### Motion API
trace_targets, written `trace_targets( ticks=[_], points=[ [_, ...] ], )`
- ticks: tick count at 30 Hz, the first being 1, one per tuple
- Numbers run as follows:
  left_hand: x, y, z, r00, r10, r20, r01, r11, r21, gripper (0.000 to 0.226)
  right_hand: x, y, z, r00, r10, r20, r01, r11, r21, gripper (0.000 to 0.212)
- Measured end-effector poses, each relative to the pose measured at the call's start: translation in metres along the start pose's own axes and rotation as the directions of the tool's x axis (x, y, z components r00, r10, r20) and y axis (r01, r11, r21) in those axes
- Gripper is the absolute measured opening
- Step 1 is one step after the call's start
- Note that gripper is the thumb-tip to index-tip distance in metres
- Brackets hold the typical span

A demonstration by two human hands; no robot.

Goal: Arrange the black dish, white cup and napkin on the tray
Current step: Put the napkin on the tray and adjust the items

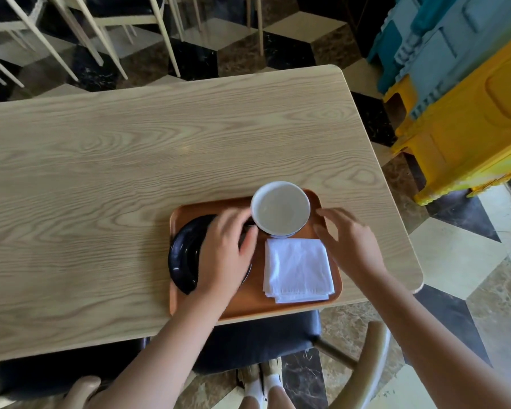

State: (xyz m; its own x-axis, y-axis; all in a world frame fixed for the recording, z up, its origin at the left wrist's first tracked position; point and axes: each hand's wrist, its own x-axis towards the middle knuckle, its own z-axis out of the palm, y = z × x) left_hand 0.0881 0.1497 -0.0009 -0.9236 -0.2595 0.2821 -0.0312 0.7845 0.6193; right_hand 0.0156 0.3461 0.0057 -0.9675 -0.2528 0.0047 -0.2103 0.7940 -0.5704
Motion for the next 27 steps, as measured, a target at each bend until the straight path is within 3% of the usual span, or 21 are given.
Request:
trace_targets(
  ticks=[1,3,5,8,13,27],
  points=[
    [-0.016,0.003,0.001,0.992,0.121,0.033,-0.122,0.993,0.003,0.024,-0.015,0.007,0.000,0.995,-0.098,-0.023,0.096,0.990,-0.102,0.024],
    [-0.044,0.008,0.013,0.933,0.314,0.177,-0.324,0.946,0.029,0.024,-0.042,0.023,0.003,0.962,-0.263,0.081,0.275,0.924,-0.264,0.043],
    [-0.063,0.014,0.029,0.869,0.358,0.342,-0.417,0.902,0.115,0.035,-0.059,0.034,0.008,0.919,-0.306,0.249,0.378,0.863,-0.335,0.053],
    [-0.069,0.022,0.043,0.855,0.233,0.462,-0.382,0.887,0.259,0.052,-0.067,0.034,0.012,0.899,-0.215,0.382,0.376,0.826,-0.421,0.055],
    [-0.073,0.027,0.050,0.873,0.080,0.481,-0.275,0.895,0.351,0.050,-0.067,0.032,0.015,0.882,-0.128,0.453,0.343,0.834,-0.432,0.060],
    [-0.088,0.024,0.043,0.887,-0.019,0.462,-0.180,0.906,0.383,0.050,-0.067,0.023,0.021,0.860,-0.214,0.463,0.429,0.795,-0.428,0.054]
  ],
)
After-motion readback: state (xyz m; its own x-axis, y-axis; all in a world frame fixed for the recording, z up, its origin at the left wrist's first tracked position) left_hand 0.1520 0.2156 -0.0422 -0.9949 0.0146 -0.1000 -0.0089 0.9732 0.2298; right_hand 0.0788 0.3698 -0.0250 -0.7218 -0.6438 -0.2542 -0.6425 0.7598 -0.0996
